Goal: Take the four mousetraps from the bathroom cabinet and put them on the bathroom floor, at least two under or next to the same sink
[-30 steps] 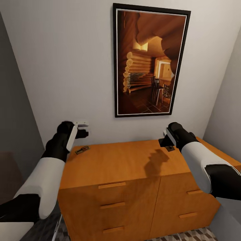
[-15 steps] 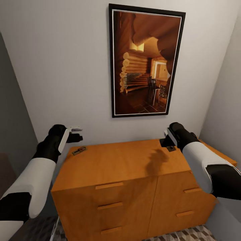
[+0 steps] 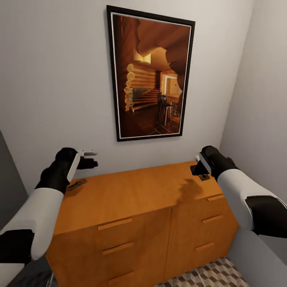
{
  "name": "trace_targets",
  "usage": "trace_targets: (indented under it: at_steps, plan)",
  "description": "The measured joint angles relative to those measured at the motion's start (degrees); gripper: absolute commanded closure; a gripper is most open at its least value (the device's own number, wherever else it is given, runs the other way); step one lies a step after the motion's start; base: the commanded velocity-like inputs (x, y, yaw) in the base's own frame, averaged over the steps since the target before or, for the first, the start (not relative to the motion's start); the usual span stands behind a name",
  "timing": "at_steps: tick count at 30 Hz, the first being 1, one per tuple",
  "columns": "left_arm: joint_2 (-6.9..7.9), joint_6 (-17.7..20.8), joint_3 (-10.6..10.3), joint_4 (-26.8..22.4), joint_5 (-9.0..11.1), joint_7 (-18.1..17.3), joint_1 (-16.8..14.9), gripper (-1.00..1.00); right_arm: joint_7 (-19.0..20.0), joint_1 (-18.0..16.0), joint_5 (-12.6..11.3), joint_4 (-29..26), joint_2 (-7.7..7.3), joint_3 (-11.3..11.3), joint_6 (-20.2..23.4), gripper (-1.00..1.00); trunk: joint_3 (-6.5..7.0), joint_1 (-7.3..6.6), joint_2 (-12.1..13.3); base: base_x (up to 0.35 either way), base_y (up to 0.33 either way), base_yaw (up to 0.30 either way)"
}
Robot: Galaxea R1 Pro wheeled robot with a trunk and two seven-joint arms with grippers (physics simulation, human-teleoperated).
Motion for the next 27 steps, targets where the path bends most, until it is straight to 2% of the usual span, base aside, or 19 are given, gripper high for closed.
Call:
trace_targets:
  at_steps: [4,10,13,15,18,23,27]
  plan:
    - [0.47,0.01,-1.29,-0.01,0.15,-0.07,0.0,-1.0,0.0,0.0,-0.02,0.0,0.0,0.0,0.0,1.0,0.12,0.0,0.0,0.0,0.0,-0.254]
    - [2.53,0.02,-3.65,-0.01,0.58,-0.41,0.01,-1.0,0.01,0.0,-0.07,0.0,0.0,0.0,-0.01,1.0,0.29,0.0,0.0,0.0,0.0,-0.21]
    - [3.43,0.03,-4.06,0.02,0.66,-1.03,0.01,-1.0,0.0,0.0,-0.08,0.01,0.01,0.0,-0.02,1.0,0.32,0.0,0.0,0.0,0.0,-0.058]
    - [5.54,0.04,-4.24,-0.01,0.65,-3.07,0.01,-1.0,0.0,0.0,-0.07,0.02,0.01,0.0,-0.03,1.0,0.33,0.0,0.0,0.0,0.0,-0.019]
    - [6.51,0.04,-4.3,-0.04,0.72,-5.69,0.01,-1.0,0.0,0.0,-0.02,0.02,0.01,0.0,-0.03,1.0,0.33,0.0,0.0,0.0,0.0,-0.009]
    - [6.89,0.05,-4.33,0.0,0.76,-7.9,0.01,-1.0,0.0,0.0,-0.01,0.01,0.0,0.01,-0.03,1.0,0.33,0.0,0.0,0.0,0.047,-0.003]
    - [7.01,0.07,-4.33,0.04,0.71,-8.31,0.0,-1.0,0.06,0.01,-0.04,0.0,-0.01,0.03,-0.04,1.0,0.33,0.0,0.0,0.0,0.261,0.0]
